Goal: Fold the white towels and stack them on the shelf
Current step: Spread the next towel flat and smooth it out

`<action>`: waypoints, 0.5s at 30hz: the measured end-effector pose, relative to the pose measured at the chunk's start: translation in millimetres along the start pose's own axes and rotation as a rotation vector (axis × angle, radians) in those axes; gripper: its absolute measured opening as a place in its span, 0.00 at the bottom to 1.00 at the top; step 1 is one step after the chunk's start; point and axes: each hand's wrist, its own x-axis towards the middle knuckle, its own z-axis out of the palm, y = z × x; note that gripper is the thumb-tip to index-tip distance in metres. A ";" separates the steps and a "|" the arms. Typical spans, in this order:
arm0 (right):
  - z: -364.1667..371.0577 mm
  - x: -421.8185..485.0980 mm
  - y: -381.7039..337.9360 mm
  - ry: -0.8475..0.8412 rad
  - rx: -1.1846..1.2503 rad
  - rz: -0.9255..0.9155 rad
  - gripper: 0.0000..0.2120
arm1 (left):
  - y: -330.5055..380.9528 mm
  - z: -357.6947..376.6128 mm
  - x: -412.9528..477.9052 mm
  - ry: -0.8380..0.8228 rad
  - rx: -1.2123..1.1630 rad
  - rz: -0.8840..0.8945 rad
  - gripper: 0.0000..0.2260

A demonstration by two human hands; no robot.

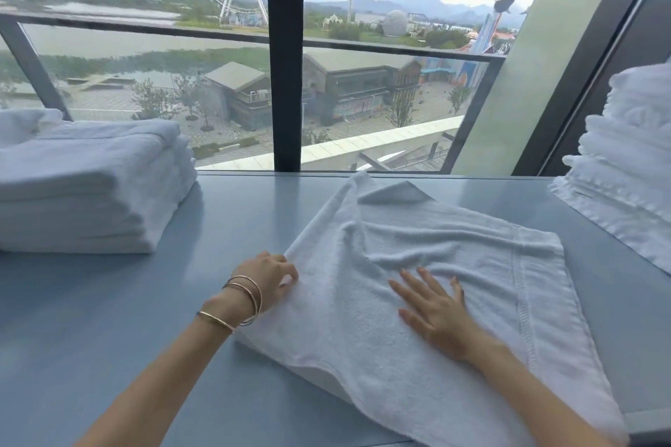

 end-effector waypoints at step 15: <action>-26.9 36.2 21.4 -0.084 0.204 0.155 0.21 | 51.7 -0.9 1.8 0.035 0.264 -0.049 0.12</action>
